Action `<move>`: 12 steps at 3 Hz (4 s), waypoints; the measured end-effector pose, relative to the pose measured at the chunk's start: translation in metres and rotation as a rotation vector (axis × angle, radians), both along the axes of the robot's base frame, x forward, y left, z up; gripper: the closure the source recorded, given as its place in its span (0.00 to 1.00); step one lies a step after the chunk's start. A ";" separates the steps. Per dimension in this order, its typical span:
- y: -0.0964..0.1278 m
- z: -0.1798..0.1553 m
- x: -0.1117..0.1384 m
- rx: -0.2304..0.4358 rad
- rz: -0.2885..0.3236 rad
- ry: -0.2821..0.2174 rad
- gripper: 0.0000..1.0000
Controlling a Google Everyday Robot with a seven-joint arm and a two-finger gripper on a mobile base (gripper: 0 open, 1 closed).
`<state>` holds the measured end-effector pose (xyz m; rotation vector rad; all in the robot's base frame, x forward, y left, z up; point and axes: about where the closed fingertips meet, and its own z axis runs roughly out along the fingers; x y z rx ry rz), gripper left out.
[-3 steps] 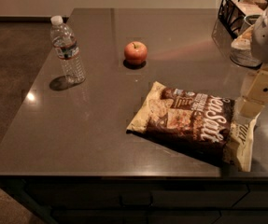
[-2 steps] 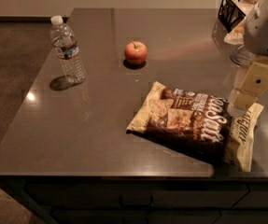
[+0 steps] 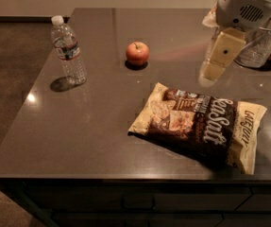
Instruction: Pick apple
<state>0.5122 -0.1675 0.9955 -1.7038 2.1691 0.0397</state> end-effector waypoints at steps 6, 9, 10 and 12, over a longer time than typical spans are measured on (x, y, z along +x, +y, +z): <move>0.100 -0.074 0.196 0.325 -0.309 0.068 0.00; 0.140 -0.119 0.212 0.291 -0.340 0.132 0.15; 0.143 -0.114 0.218 0.297 -0.347 0.125 0.39; 0.128 -0.082 0.198 0.292 -0.327 0.074 0.93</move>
Offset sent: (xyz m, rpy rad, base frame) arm 0.1398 0.0546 -0.0338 0.1758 -0.0377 -0.2154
